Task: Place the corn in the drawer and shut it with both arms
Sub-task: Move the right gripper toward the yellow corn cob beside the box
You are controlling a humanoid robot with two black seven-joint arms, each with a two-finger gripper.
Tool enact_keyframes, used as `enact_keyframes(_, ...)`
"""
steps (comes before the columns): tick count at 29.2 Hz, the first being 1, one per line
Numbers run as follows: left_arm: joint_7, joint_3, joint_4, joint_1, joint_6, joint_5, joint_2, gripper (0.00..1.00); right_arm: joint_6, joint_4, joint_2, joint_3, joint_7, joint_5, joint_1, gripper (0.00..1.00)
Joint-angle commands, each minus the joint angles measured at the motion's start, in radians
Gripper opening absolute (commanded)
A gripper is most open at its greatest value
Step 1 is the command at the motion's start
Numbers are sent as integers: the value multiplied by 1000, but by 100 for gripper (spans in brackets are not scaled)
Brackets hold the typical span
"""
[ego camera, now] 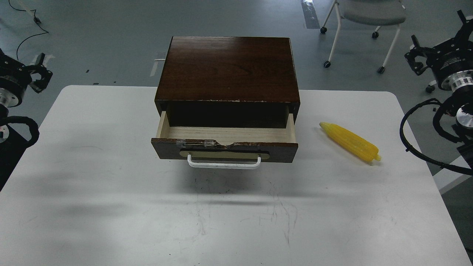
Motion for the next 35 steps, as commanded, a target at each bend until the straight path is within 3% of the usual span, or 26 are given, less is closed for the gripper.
enact_keyframes(1, -1, 1, 1, 1, 0, 0, -27, 98, 0, 1, 1, 0, 0, 0, 1, 100)
enact_keyframes(7, 2, 2, 2, 8, 0, 1, -25, 98, 0, 12, -1, -31, 8, -26, 18, 100)
enact_keyframes(12, 12, 4, 2, 10, 0, 4, -21, 98, 0, 10, -50, -154, 12, -195, 136, 100)
enact_keyframes(26, 1, 1, -1, 13, 0, 79, -57, 98, 0, 26, -104, -658, 31, -699, 442, 100)
enact_keyframes(31, -1, -2, -2, 22, 0, 78, -57, 98, 0, 128, -113, -740, 43, -935, 519, 100)
enact_keyframes(35, -1, -5, -7, 28, 0, 75, -57, 98, 0, 349, -168, -757, 43, -1330, 527, 100)
